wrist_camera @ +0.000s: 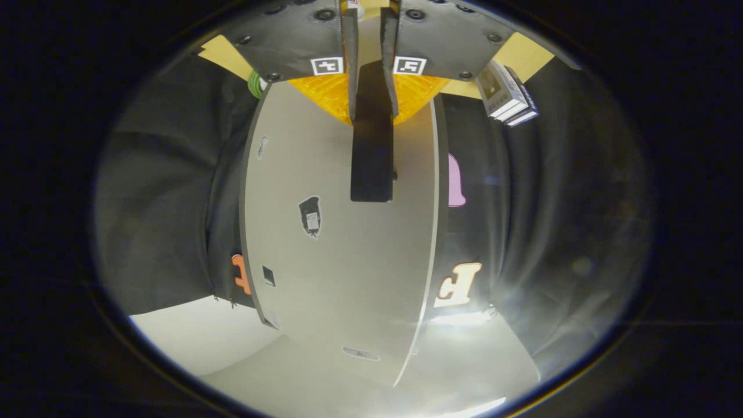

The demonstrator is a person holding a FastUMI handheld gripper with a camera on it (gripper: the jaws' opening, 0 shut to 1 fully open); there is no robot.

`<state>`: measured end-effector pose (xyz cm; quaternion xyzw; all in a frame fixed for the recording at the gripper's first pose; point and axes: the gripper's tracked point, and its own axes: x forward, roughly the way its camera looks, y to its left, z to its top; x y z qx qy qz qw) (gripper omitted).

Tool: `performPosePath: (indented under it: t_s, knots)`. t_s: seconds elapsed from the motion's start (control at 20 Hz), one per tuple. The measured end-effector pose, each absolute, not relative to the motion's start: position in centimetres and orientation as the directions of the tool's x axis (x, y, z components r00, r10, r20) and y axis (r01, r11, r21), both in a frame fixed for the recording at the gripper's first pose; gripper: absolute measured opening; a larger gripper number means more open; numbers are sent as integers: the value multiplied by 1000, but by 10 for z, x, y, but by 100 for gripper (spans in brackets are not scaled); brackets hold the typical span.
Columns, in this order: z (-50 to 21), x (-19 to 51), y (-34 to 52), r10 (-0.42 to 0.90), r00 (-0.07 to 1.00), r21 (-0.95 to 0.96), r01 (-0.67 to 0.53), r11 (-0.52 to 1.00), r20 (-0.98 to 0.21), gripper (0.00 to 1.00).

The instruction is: Open the shoe cabinet door, grab the shoes and put them into the shoe cabinet, then close the shoe cabinet door.

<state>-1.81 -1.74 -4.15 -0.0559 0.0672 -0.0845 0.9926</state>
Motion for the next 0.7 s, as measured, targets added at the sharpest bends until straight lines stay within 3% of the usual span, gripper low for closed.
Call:
performPosePath:
  t_s: [0.7]
  knots:
    - [-30, -61, -48, 44, 989, -69, -54, 996, -141, 17]
